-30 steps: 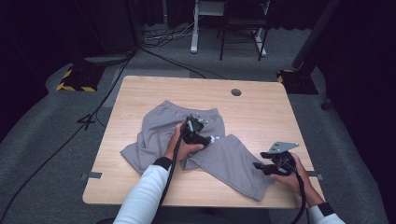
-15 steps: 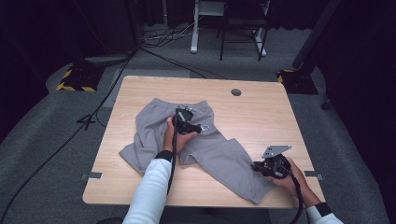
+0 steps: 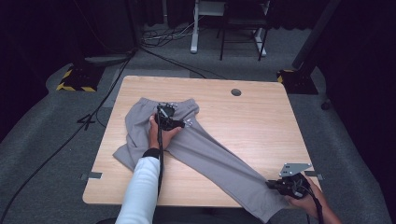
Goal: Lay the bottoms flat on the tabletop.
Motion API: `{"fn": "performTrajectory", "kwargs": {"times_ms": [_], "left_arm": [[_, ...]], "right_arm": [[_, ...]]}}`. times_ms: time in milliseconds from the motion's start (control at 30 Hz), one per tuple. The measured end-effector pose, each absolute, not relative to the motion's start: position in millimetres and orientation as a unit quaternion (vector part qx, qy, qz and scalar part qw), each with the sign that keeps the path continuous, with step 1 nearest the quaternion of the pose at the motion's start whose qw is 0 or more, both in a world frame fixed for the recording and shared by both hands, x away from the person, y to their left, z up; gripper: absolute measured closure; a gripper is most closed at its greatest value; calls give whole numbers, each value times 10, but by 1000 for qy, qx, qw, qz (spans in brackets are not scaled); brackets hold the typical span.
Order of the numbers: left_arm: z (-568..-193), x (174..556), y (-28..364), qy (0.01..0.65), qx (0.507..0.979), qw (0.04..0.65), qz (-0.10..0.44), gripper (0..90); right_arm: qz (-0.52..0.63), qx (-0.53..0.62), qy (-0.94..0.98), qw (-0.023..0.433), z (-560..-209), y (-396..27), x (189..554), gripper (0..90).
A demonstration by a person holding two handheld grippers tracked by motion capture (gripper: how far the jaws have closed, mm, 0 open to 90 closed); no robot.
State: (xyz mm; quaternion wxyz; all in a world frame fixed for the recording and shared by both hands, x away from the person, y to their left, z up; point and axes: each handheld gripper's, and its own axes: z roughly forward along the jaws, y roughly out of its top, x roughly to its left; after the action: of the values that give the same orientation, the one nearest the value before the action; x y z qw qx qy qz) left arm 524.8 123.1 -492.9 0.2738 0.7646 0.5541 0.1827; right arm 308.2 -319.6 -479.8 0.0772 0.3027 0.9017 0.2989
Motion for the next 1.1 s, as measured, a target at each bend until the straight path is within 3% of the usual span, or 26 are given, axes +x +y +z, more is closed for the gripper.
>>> {"fn": "performTrajectory", "kwargs": {"times_ms": [67, 100, 133, 200, 333, 667, 900, 1100], "left_arm": [[-4895, 5237, 1180, 539, 779, 266, 176, 176], [-4799, 5202, 1143, 508, 802, 254, 185, 214], [-4799, 5202, 1143, 508, 802, 254, 185, 235], [-4555, 5094, 1297, 480, 800, 301, 197, 237], [-4463, 5025, 1568, 484, 799, 278, 225, 243], [-4718, 4840, 2123, 499, 794, 261, 231, 263], [-4933, 4749, 2140, 492, 796, 283, 211, 276], [-4968, 4656, 2059, 500, 788, 302, 195, 274]], "right_arm": [[296, 299, 904, 76, -4793, -3193, 3070, 871], [282, 290, 911, 74, -4769, -3157, 3065, 804], [282, 290, 911, 74, -4769, -3157, 3065, 804], [295, 281, 910, 82, -4725, -3120, 3086, 707], [315, 287, 898, 105, -4681, -3054, 3193, 603], [331, 287, 887, 144, -4656, -2552, 3708, 560], [315, 293, 891, 147, -4779, -2271, 3951, 551], [304, 289, 898, 136, -4832, -2276, 3932, 572]]}}
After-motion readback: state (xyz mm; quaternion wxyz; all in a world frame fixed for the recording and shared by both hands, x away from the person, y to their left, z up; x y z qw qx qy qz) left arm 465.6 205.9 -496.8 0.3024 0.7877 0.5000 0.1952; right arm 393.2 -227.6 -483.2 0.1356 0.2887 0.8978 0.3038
